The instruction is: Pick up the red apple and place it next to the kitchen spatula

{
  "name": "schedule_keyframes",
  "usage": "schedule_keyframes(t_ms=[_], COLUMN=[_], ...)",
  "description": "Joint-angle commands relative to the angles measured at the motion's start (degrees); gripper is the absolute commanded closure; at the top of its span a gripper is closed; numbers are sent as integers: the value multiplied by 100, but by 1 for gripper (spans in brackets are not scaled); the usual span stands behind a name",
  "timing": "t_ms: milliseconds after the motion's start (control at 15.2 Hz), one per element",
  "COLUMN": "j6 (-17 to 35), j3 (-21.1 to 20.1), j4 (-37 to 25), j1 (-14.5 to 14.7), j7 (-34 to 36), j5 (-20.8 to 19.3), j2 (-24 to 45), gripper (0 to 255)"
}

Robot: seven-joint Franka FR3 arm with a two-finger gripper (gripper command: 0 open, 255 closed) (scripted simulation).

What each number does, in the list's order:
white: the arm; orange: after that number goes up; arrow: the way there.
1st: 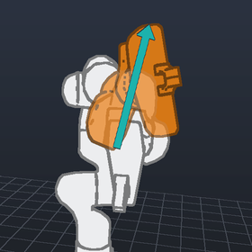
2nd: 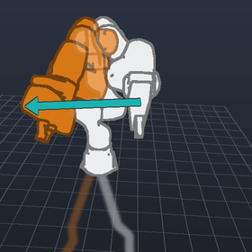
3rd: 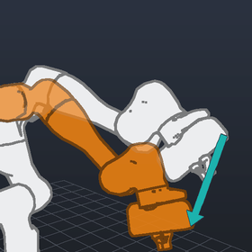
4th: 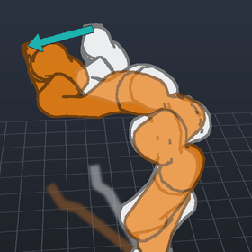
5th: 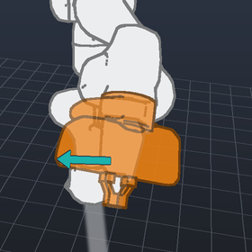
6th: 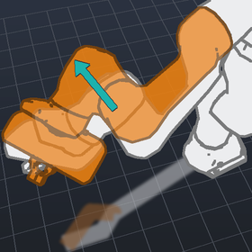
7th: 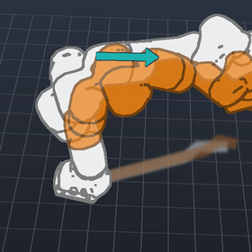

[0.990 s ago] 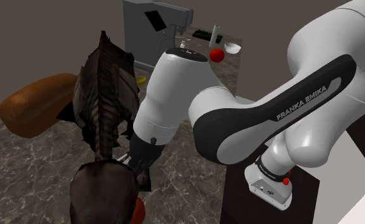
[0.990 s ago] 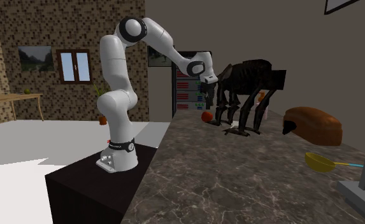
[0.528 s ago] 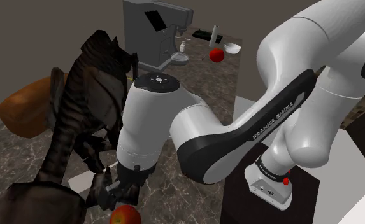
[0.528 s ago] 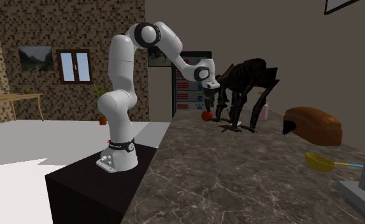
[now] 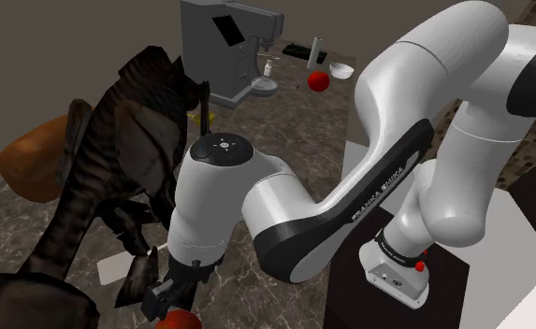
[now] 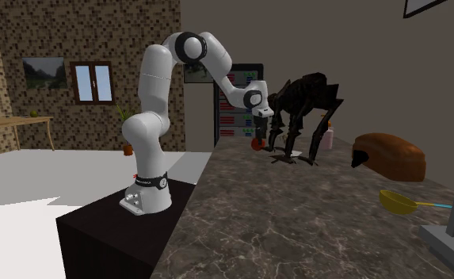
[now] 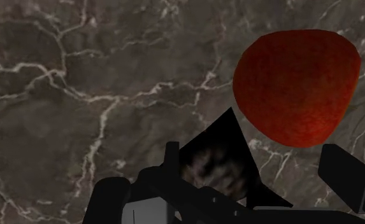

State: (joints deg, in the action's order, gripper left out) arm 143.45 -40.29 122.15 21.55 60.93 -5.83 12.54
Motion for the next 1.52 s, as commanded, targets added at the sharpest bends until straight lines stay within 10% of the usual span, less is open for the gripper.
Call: schedule_keyframes(t_ms=[0,330,396,990,1056,1452], j6=[-1,-2,11,86,86,5095], j3=[12,9,9,-45,-45,-1523], j4=[9,9,23,174,174,2670], j1=[6,3,-2,-85,-85,-1117], j7=[7,8,2,-124,-124,-4076], j5=[-16,-18,-15,116,116,112], j2=[44,44,42,-84,-84,-467], gripper=[0,0,255,255,0,0])
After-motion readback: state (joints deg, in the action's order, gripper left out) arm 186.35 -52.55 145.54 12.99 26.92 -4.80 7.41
